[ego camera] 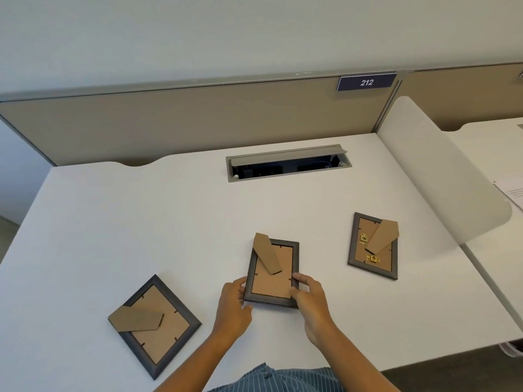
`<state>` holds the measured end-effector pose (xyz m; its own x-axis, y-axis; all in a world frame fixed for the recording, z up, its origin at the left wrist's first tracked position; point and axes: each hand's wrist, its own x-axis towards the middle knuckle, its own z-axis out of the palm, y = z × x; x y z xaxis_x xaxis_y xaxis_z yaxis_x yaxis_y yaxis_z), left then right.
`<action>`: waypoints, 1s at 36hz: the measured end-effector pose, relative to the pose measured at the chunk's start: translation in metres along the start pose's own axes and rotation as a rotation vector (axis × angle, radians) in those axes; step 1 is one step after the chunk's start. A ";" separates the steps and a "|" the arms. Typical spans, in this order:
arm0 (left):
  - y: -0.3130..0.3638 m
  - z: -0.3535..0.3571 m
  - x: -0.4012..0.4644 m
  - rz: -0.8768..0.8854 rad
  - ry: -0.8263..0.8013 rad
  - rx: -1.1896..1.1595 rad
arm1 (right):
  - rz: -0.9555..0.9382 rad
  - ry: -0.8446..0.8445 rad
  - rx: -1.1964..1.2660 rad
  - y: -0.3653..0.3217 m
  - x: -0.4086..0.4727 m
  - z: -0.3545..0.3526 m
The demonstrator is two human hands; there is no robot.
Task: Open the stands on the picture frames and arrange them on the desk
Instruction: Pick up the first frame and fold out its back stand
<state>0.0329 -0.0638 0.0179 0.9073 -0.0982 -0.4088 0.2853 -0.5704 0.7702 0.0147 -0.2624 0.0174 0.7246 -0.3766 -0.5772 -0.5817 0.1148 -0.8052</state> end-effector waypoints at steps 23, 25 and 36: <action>0.067 -0.033 0.004 0.561 0.151 0.042 | -0.742 0.106 -0.398 -0.045 0.006 -0.028; 0.075 -0.038 0.007 0.596 0.180 0.025 | -0.742 0.076 -0.316 -0.057 0.006 -0.030; 0.103 -0.048 0.015 0.216 0.168 -0.347 | -0.571 -0.106 -0.251 -0.093 -0.016 -0.035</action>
<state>0.0907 -0.0850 0.1148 0.9870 -0.0351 -0.1569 0.1440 -0.2410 0.9598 0.0445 -0.2995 0.1062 0.9716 -0.2202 -0.0861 -0.1518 -0.3016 -0.9413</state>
